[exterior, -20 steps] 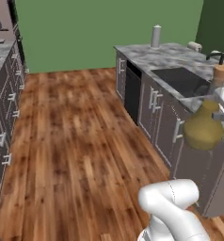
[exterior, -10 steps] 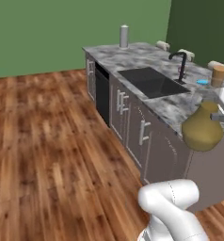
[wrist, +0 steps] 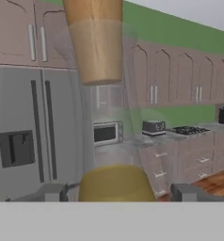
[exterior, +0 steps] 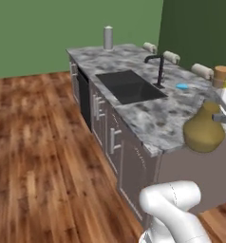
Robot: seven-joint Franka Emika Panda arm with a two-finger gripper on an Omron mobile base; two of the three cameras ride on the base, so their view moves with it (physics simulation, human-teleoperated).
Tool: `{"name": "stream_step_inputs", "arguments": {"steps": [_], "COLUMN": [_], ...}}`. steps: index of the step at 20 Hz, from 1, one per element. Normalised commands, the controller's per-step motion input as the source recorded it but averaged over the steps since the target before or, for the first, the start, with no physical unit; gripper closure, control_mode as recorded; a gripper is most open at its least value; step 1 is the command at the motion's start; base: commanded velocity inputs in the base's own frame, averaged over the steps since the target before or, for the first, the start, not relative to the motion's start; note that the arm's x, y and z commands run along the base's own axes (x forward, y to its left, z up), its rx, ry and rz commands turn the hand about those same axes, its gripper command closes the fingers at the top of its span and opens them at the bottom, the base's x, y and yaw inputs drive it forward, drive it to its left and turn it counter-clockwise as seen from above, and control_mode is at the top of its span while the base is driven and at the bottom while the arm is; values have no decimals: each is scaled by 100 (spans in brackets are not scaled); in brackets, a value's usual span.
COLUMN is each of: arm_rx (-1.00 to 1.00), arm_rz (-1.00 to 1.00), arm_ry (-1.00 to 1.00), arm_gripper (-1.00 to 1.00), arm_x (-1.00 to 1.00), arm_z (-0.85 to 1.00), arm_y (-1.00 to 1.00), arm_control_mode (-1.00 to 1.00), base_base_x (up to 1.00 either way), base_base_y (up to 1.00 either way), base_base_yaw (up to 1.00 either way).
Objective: Move the mustard and oil and vinegar bottle from the cabinet to the dining counter.
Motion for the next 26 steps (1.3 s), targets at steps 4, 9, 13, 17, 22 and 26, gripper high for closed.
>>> {"name": "stream_step_inputs", "arguments": {"steps": [4,9,13,17,22,26], "arm_rx": [0,0,0,0,0,0], "arm_rz": [0,0,0,0,0,0], "arm_ry": [0,0,0,0,0,0], "arm_gripper": [100,100,100,100,100,100], "arm_x": [0,0,0,0,0,0], "arm_z": [0,0,0,0,0,0], "arm_y": [0,0,0,0,0,0], "arm_control_mode": [100,100,100,100,100,100], "base_base_x": [31,34,38,39,39,40], "base_base_y": [-77,-76,-74,-74,-74,-74], "base_base_yaw": [0,0,0,0,0,0]}}
